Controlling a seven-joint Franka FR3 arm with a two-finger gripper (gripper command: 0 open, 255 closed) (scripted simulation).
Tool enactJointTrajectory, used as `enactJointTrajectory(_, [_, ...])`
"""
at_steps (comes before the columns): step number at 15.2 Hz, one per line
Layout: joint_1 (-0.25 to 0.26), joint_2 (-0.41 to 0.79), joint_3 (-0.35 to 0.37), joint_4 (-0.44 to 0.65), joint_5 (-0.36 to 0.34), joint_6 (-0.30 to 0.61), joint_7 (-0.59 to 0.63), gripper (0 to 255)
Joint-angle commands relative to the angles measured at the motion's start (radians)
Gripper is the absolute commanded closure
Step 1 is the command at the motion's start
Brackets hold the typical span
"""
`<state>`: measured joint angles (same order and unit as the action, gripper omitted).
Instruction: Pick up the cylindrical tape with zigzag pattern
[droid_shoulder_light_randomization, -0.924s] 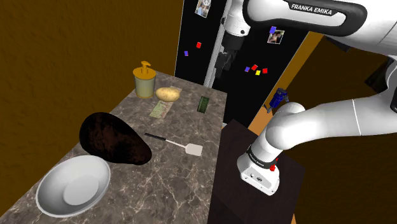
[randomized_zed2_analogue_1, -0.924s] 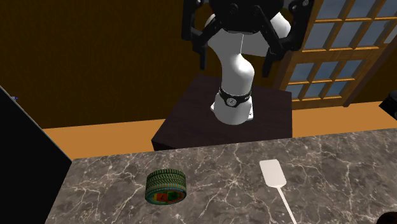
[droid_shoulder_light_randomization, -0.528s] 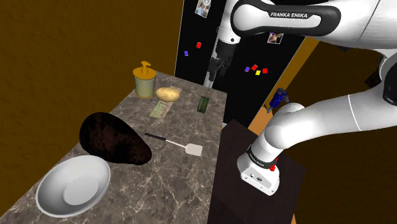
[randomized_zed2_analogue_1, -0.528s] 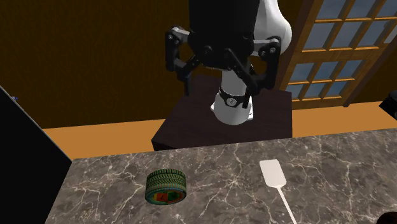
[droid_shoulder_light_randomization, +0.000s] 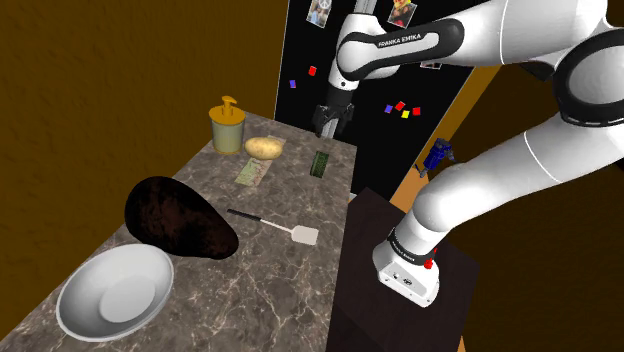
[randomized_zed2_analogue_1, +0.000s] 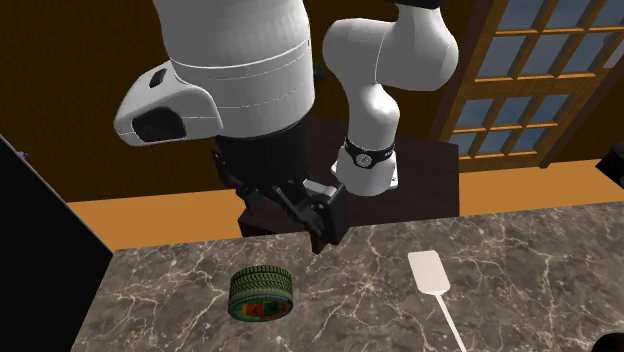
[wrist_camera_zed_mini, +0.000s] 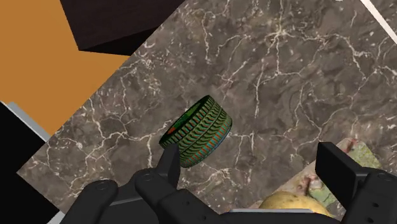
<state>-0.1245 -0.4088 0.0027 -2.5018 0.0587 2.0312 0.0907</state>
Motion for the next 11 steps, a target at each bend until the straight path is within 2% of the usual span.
enactJointTrajectory(1, [-0.019, 0.053, -0.012, -0.005, 0.009, 0.052, 0.030, 0])
enactJointTrajectory(8, [-0.075, 0.286, -0.063, 0.012, 0.065, 0.238, 0.109, 0])
enactJointTrajectory(11, [-0.076, 0.316, -0.065, 0.005, 0.073, 0.274, 0.105, 0])
